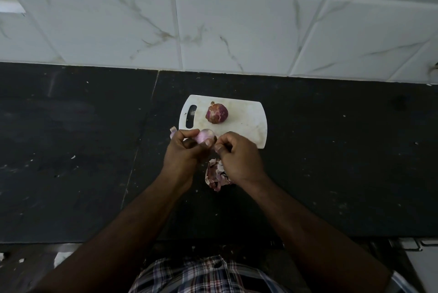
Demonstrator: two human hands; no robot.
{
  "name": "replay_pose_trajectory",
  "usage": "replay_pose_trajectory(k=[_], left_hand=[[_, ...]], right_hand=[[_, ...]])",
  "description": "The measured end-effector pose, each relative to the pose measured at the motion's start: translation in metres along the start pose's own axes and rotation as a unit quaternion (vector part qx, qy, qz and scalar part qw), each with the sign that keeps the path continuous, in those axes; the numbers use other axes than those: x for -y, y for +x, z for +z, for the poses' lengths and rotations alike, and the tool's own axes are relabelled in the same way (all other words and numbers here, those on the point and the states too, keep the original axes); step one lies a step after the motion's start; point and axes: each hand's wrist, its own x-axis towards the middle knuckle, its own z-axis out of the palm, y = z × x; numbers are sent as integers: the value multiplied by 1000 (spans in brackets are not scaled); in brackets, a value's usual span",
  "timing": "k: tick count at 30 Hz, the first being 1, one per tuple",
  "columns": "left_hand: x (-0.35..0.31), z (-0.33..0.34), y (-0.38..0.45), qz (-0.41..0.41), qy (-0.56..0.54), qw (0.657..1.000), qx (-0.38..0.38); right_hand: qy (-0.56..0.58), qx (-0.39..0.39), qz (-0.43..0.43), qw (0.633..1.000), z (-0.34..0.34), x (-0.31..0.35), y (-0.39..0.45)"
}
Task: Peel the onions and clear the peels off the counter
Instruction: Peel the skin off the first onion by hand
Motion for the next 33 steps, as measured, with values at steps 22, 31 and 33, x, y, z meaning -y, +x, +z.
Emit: replay_pose_trajectory(k=[22,31,33], left_hand=[[-16,-62,28,-124,-28,987,96],[-21,-54,20,-63,62,977,195],[-24,-48,17,-27,88,968,233]], right_hand=[[-103,-116,-58,986,-13,14,6],[77,-133,36,987,30,46,30],[136,-145,49,979,45,60,40]])
